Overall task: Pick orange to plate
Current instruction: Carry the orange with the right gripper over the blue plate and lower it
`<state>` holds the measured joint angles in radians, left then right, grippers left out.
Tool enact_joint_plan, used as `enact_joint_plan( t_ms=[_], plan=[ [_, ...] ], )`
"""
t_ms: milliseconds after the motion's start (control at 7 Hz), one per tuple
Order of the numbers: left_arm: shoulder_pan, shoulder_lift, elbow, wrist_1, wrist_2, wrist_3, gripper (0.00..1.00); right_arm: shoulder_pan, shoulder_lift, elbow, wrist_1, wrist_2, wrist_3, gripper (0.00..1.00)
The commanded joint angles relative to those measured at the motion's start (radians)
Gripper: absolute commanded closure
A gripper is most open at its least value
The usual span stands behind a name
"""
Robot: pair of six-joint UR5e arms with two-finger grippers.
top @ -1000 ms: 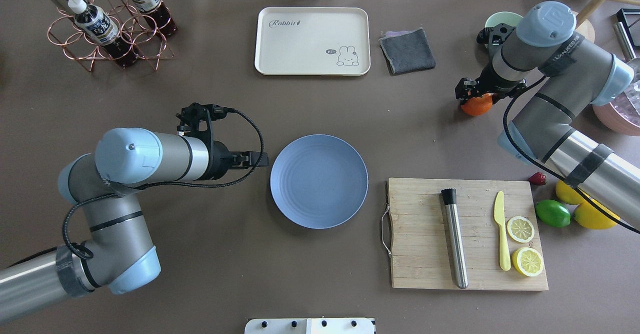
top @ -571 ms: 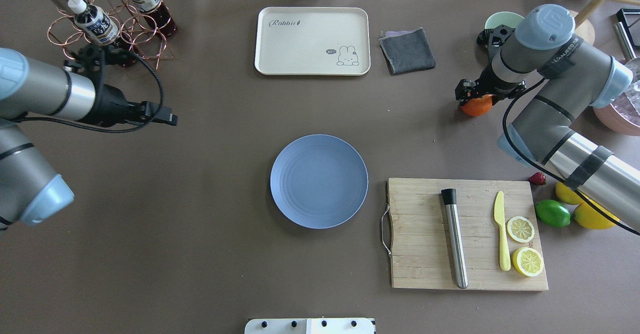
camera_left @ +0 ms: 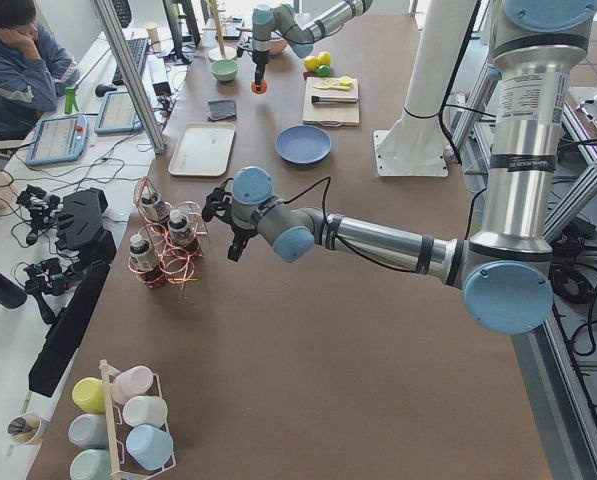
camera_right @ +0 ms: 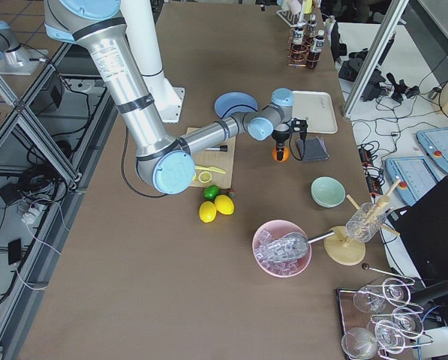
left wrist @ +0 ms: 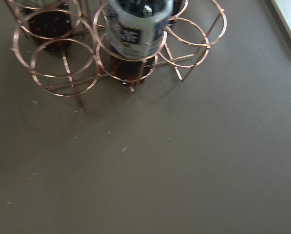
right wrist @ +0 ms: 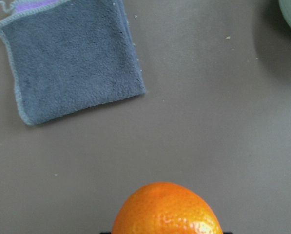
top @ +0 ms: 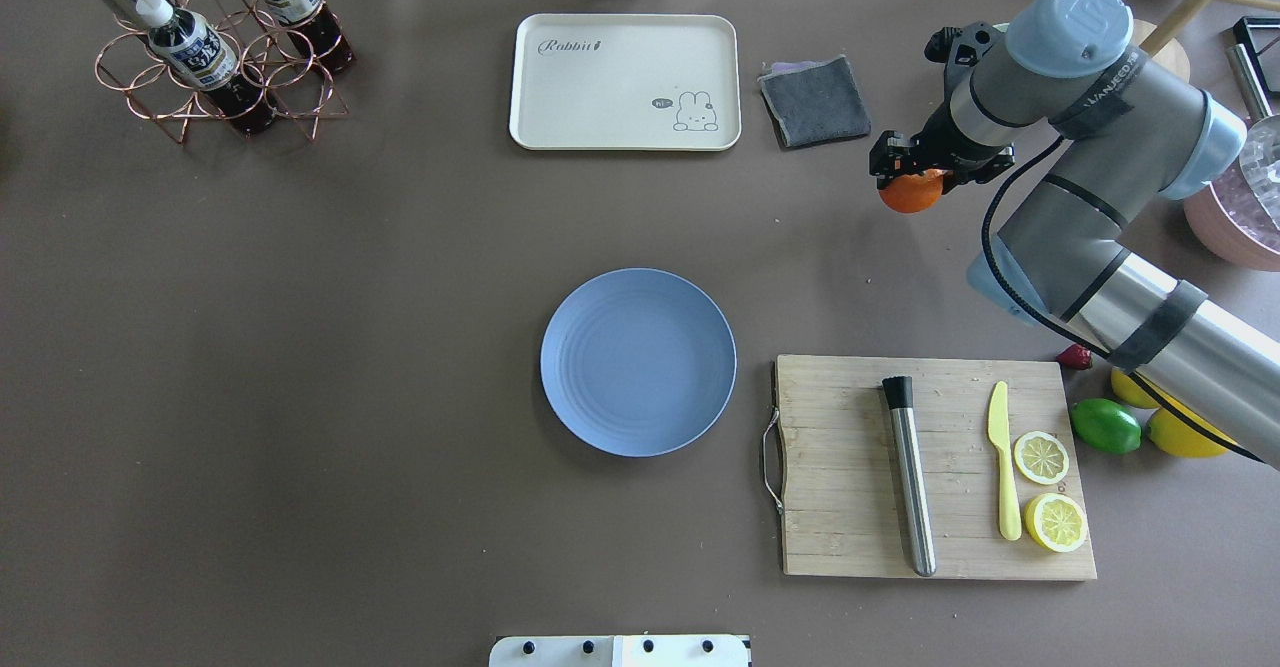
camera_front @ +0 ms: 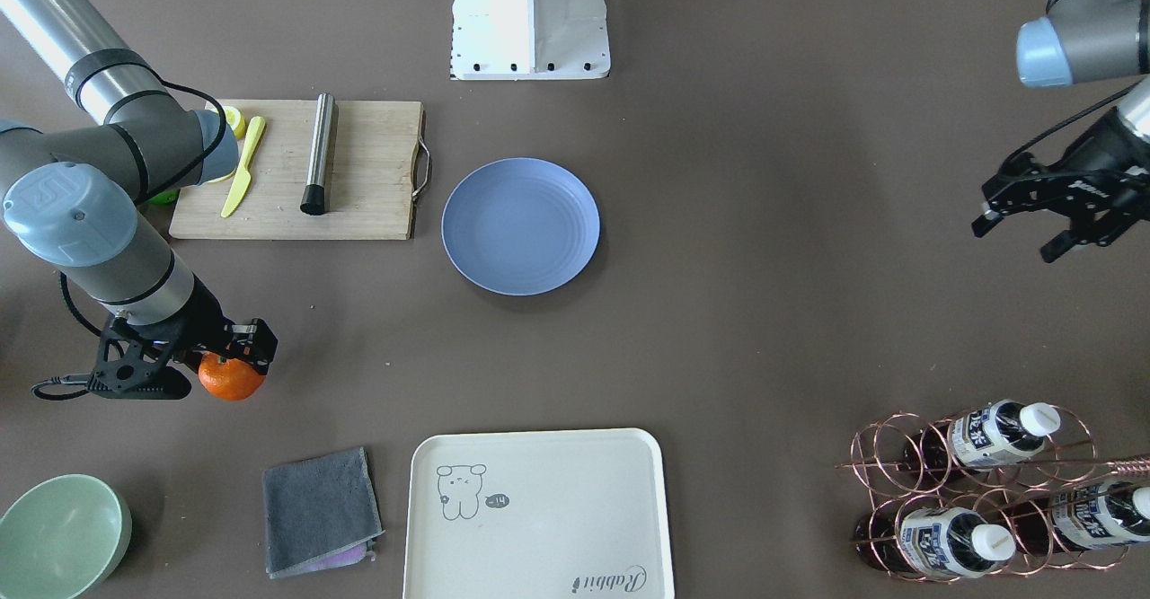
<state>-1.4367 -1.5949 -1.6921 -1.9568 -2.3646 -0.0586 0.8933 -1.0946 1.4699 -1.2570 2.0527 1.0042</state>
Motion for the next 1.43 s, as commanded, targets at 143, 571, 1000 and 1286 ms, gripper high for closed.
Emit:
enact_joint_plan(
  t_ms=[143, 571, 1000, 1286],
  plan=[
    [-0.163, 0.007, 0.005, 0.416, 0.084, 0.365, 0.02, -0.075, 0.053, 0.07, -0.046, -0.009, 0.164, 1.0],
    [-0.171, 0.009, 0.012, 0.473, 0.081, 0.364, 0.02, -0.308, 0.141, 0.242, -0.29, -0.176, 0.351, 1.0],
    [-0.172, 0.009, 0.012, 0.498, 0.079, 0.364, 0.02, -0.459, 0.313, 0.118, -0.371, -0.32, 0.462, 1.0],
    [-0.172, 0.009, 0.012, 0.512, 0.077, 0.364, 0.02, -0.479, 0.338, 0.055, -0.369, -0.33, 0.462, 1.0]
  ],
)
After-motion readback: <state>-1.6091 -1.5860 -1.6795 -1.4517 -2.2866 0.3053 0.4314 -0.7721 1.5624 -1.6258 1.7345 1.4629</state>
